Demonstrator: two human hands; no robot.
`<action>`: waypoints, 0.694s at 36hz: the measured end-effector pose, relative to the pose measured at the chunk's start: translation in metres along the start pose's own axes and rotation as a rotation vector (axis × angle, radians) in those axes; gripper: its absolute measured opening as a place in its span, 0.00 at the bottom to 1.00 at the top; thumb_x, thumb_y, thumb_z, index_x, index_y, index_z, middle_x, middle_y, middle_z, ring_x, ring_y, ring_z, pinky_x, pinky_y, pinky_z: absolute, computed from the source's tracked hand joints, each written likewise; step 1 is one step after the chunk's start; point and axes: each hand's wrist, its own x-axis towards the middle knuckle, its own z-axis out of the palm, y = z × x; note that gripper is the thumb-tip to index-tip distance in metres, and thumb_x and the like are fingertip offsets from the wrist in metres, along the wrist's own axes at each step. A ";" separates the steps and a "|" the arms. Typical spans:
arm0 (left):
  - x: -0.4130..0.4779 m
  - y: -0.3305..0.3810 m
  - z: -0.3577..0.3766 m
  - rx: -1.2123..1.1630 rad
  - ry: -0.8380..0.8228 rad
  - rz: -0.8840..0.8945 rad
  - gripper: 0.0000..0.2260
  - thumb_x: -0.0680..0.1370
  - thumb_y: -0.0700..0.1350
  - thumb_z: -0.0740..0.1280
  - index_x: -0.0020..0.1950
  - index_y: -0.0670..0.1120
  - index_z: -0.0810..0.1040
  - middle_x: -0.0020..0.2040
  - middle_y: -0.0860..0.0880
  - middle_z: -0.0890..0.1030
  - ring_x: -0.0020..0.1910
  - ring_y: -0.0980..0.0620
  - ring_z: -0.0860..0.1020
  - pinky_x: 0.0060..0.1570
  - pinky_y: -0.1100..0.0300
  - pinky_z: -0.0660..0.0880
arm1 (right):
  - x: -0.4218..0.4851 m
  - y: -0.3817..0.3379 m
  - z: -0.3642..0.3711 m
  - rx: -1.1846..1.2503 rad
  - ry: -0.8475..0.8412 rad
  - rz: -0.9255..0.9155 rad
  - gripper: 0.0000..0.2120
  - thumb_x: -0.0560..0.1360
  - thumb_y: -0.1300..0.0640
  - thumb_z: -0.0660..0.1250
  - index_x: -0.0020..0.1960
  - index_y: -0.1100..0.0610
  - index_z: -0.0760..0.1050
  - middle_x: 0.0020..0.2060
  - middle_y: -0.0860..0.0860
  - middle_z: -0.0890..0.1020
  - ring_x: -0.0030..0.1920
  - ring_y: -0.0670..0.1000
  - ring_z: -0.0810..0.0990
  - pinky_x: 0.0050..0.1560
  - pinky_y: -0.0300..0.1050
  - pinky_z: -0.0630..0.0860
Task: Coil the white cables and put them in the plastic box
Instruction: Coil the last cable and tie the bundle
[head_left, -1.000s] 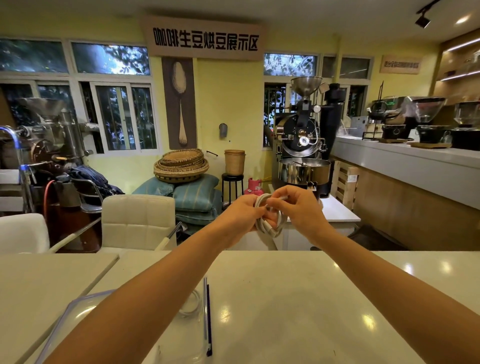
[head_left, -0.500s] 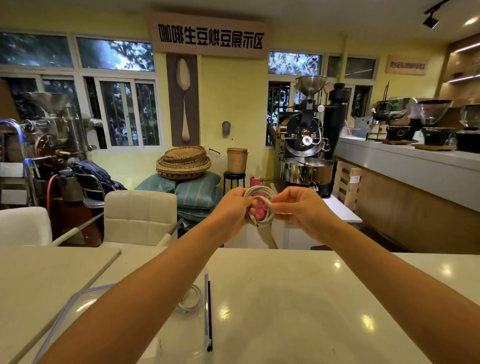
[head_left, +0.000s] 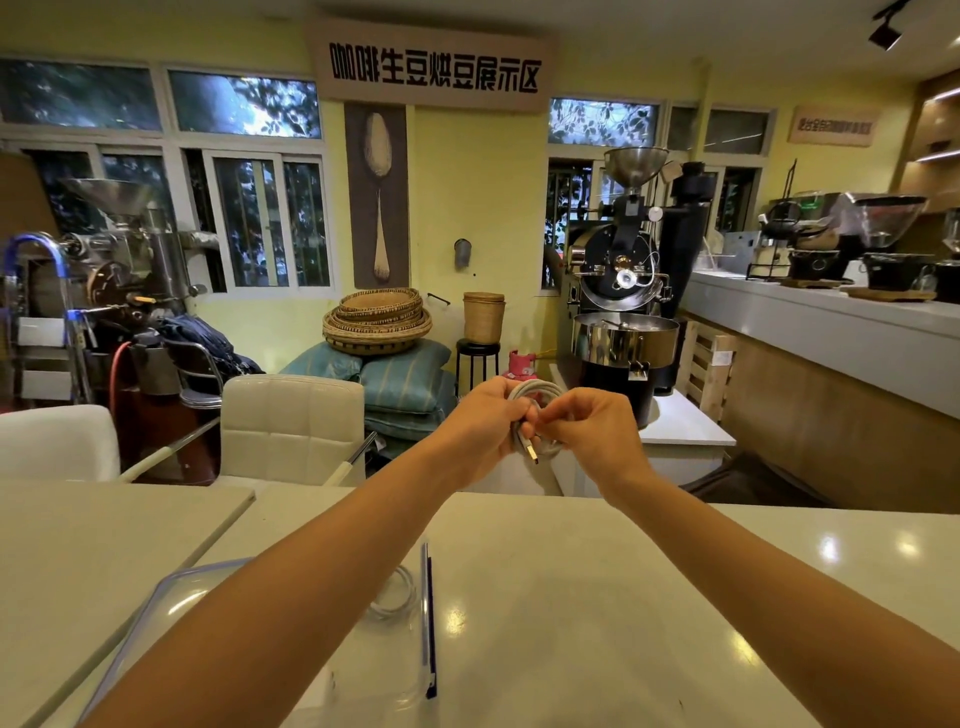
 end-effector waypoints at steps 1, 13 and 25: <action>0.000 0.000 0.000 -0.011 -0.002 0.003 0.09 0.80 0.34 0.53 0.45 0.44 0.69 0.31 0.48 0.71 0.20 0.61 0.69 0.31 0.65 0.71 | -0.001 0.001 0.003 -0.023 0.038 -0.037 0.02 0.68 0.67 0.71 0.37 0.63 0.79 0.32 0.48 0.77 0.37 0.45 0.76 0.40 0.36 0.76; -0.001 -0.002 -0.010 0.284 -0.006 0.104 0.10 0.80 0.37 0.53 0.44 0.49 0.67 0.34 0.48 0.74 0.27 0.59 0.72 0.34 0.64 0.73 | 0.003 0.005 0.013 -0.117 0.030 -0.033 0.09 0.75 0.62 0.63 0.53 0.56 0.66 0.38 0.45 0.73 0.39 0.44 0.73 0.39 0.33 0.71; 0.000 -0.002 -0.038 0.735 0.044 0.265 0.10 0.79 0.40 0.58 0.55 0.42 0.77 0.31 0.51 0.76 0.24 0.62 0.74 0.30 0.71 0.73 | 0.009 -0.007 0.002 0.099 -0.306 0.198 0.04 0.75 0.61 0.63 0.44 0.58 0.77 0.38 0.53 0.79 0.40 0.49 0.79 0.38 0.35 0.79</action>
